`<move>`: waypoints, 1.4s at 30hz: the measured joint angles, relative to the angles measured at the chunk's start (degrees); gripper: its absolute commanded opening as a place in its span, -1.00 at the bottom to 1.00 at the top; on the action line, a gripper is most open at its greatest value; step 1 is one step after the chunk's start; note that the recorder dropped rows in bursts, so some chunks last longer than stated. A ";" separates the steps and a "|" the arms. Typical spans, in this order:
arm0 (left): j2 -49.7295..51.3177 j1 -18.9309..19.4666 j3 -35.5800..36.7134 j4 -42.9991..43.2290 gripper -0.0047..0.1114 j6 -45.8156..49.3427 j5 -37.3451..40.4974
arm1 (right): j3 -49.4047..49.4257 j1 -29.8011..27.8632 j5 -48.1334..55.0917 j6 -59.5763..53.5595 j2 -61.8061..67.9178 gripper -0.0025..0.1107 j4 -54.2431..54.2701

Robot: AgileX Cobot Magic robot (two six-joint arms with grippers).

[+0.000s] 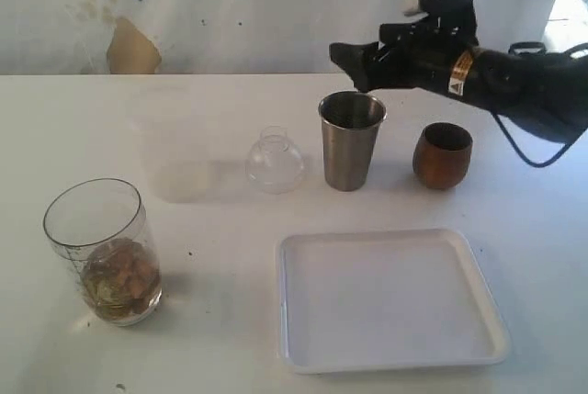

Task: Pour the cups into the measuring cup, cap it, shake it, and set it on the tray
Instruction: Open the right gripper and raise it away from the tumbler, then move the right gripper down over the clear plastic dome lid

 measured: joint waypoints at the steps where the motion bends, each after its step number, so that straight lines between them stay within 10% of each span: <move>1: 0.00 0.00 0.00 0.00 -0.92 0.00 0.00 | -1.62 0.46 8.09 3.47 -2.52 0.35 -2.23; 11: 0.00 0.00 0.00 0.00 -0.92 0.00 0.00 | -15.52 15.26 26.53 51.95 -6.82 0.34 -45.44; 22: 0.00 0.00 0.00 0.00 -0.92 0.00 0.00 | -16.08 23.18 35.28 67.09 -5.40 0.07 -50.31; 28: 0.00 0.00 0.00 0.00 -0.92 0.00 0.00 | -16.08 25.56 35.89 59.48 -5.27 0.05 -50.42; 35: 0.00 0.00 0.00 0.00 -0.92 0.00 0.00 | -16.67 31.95 61.08 44.12 -5.10 -0.16 -48.92; 42: 0.00 0.00 0.00 0.00 -0.92 0.00 0.00 | -27.72 33.49 74.05 -1.53 -4.55 -0.17 0.01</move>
